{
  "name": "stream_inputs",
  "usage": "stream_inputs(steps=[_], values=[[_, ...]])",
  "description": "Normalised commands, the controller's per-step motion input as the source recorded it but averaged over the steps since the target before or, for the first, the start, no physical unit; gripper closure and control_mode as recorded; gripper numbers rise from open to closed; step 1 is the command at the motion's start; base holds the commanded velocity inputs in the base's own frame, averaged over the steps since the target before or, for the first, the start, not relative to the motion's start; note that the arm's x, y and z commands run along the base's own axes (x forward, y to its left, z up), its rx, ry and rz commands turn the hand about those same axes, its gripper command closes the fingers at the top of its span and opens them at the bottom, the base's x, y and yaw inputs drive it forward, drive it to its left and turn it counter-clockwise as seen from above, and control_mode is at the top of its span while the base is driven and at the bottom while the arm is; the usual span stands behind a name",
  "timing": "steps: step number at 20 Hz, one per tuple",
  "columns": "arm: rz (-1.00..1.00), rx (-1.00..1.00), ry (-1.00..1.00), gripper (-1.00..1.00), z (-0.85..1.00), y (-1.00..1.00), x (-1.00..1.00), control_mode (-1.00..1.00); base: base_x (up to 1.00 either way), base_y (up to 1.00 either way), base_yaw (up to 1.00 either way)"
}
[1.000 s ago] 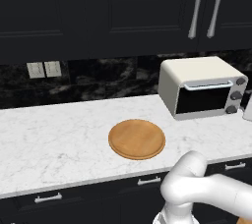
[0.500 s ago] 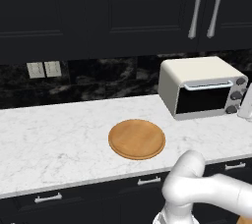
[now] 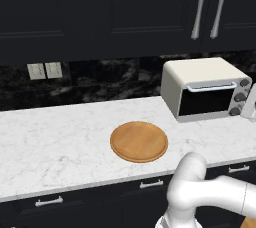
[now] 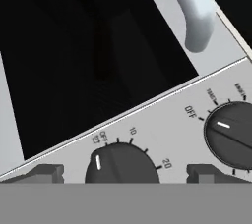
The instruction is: Pick up the kebab skewer and baguette bread, and place them inside the toaster oven. Close the toaster oven door and start by setting the timer.
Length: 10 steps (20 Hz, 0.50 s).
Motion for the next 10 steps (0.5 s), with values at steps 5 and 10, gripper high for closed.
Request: stream_inputs(steps=[5, 10], values=[[0.00, -0.01, -0.07, -1.00, -0.33, 0.00, 0.16, -1.00, 0.00, 0.00, 0.00], [0.00, -0.03, -0.11, -1.00, -0.20, 0.00, 0.11, -1.00, 0.00, 0.00, 0.00]])
